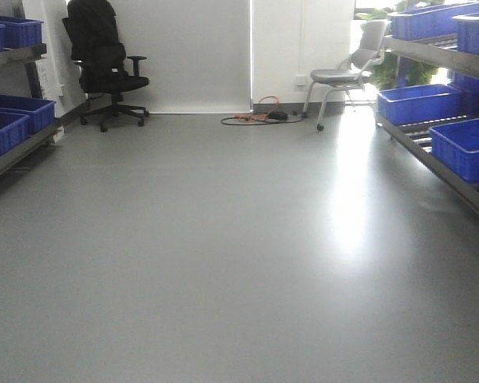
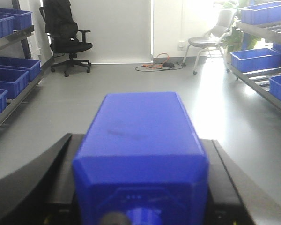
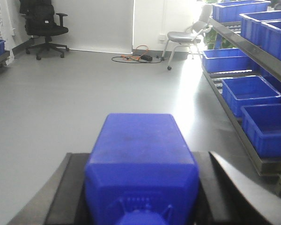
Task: Pick and sort blue part to right shelf
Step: 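Drive the base up to the shelf rack of blue bins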
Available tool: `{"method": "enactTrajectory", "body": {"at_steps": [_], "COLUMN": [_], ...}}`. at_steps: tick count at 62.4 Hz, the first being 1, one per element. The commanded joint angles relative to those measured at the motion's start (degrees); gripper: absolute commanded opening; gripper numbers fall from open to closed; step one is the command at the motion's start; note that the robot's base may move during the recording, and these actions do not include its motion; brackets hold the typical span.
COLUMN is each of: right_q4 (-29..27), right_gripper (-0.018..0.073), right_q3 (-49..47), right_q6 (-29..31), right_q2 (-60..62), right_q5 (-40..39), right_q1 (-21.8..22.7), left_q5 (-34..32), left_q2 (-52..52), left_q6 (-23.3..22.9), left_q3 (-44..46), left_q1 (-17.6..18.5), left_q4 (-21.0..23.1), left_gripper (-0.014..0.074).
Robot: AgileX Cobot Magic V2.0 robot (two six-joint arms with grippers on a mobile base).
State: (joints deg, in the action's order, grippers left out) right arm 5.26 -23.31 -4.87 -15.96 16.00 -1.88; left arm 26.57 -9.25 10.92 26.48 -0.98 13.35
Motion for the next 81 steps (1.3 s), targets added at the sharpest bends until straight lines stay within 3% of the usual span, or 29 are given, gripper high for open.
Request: {"method": "enactTrajectory", "body": {"at_steps": [1, 81], "right_q4": [0.58, 0.58], "right_gripper": [0.0385, 0.0385], "right_q3": [-1.67, -1.67], "right_q6": [0.31, 0.31], "right_q2": [-0.47, -0.47], "right_q5": [-5.18, -5.18], "right_q1": [0.25, 0.25], "left_q5": [-4.76, -4.76], "left_q2": [-0.65, -0.65], "left_q6": [-0.14, -0.14], "left_q3": [2.05, 2.05], "left_q1": [-0.16, -0.16], "left_q4": [0.81, 0.81], "left_gripper": [0.0386, 0.0386]}}
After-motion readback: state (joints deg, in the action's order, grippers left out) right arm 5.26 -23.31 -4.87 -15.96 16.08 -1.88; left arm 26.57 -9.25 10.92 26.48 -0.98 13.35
